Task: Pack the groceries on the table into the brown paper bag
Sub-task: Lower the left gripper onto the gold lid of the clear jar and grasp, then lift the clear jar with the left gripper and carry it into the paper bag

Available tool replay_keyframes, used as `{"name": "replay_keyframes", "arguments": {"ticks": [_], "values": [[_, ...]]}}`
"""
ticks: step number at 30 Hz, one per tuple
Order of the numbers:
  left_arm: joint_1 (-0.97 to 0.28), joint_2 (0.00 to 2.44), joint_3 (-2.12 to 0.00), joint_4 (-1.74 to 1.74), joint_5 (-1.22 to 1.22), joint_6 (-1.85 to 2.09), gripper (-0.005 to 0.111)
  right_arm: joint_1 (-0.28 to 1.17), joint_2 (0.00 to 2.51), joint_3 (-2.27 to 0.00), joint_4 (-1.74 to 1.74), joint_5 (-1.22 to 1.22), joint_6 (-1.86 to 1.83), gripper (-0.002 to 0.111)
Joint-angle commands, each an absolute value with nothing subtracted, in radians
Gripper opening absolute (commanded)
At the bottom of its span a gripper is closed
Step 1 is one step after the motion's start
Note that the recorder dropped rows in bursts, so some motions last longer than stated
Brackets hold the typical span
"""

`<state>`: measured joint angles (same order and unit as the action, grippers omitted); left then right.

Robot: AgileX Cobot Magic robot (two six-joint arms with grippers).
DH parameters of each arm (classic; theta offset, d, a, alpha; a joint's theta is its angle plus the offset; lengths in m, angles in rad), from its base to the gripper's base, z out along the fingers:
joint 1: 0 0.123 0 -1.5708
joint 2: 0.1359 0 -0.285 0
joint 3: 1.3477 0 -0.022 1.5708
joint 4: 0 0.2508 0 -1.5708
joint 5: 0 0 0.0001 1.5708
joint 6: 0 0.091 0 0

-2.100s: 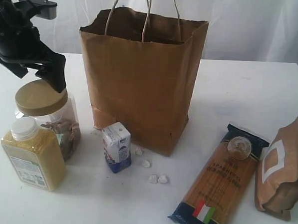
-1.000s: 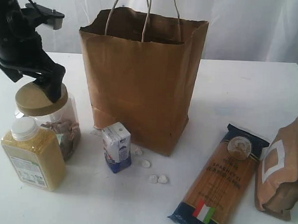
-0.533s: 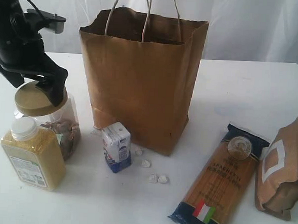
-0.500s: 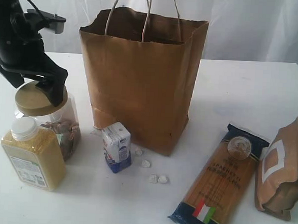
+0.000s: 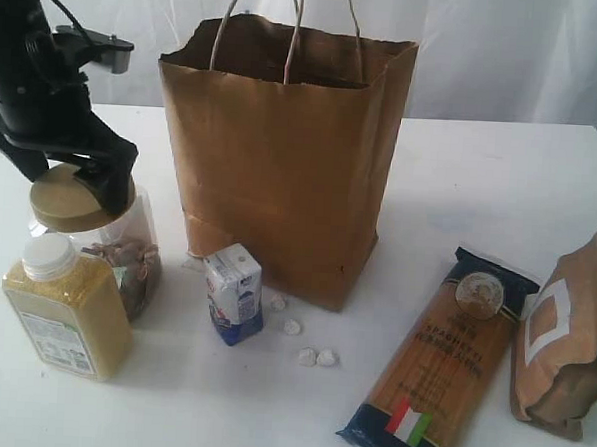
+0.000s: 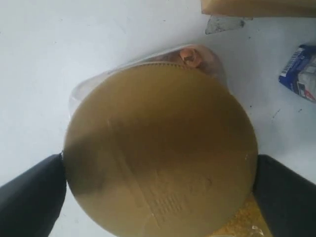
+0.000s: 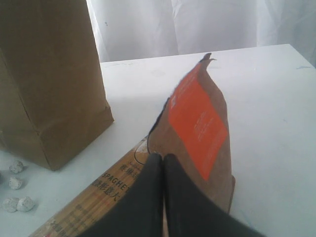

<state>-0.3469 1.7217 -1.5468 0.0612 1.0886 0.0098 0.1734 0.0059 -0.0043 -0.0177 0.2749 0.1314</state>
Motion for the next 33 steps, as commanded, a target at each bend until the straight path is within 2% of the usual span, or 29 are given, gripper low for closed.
{"name": "replay_keyframes", "arguments": {"ticks": [1, 15, 17, 18, 19, 20, 25, 33], "values": [[-0.350, 1.743, -1.545, 0.050, 1.118, 0.000, 0.105, 0.169, 0.000, 0.000, -0.020, 0.263, 0.135, 0.000], [-0.350, 1.752, -1.454, 0.046, 1.034, -0.023, 0.104, 0.169, 0.000, 0.000, -0.020, 0.263, 0.135, 0.000], [-0.350, 1.752, -1.454, 0.046, 1.034, -0.030, 0.082, 0.169, 0.000, 0.000, -0.020, 0.263, 0.138, 0.000], [-0.350, 1.752, -1.454, 0.046, 1.039, -0.028, 0.049, 0.169, 0.000, 0.000, -0.020, 0.263, 0.154, 0.000], [-0.350, 1.752, -1.454, 0.046, 1.042, -0.024, 0.028, 0.169, 0.000, 0.000, -0.020, 0.263, 0.154, 0.000], [-0.350, 1.752, -1.454, 0.049, 1.042, -0.010, 0.001, 0.169, 0.000, 0.000, -0.020, 0.263, 0.154, 0.000], [-0.350, 1.731, -1.519, 0.119, 1.117, 0.027, 0.000, 0.169, 0.000, 0.000, -0.020, 0.263, 0.154, 0.000], [-0.350, 1.594, -1.970, 0.176, 1.221, 0.023, 0.000, 0.169, 0.000, 0.000, -0.020, 0.263, 0.154, 0.000]]}}
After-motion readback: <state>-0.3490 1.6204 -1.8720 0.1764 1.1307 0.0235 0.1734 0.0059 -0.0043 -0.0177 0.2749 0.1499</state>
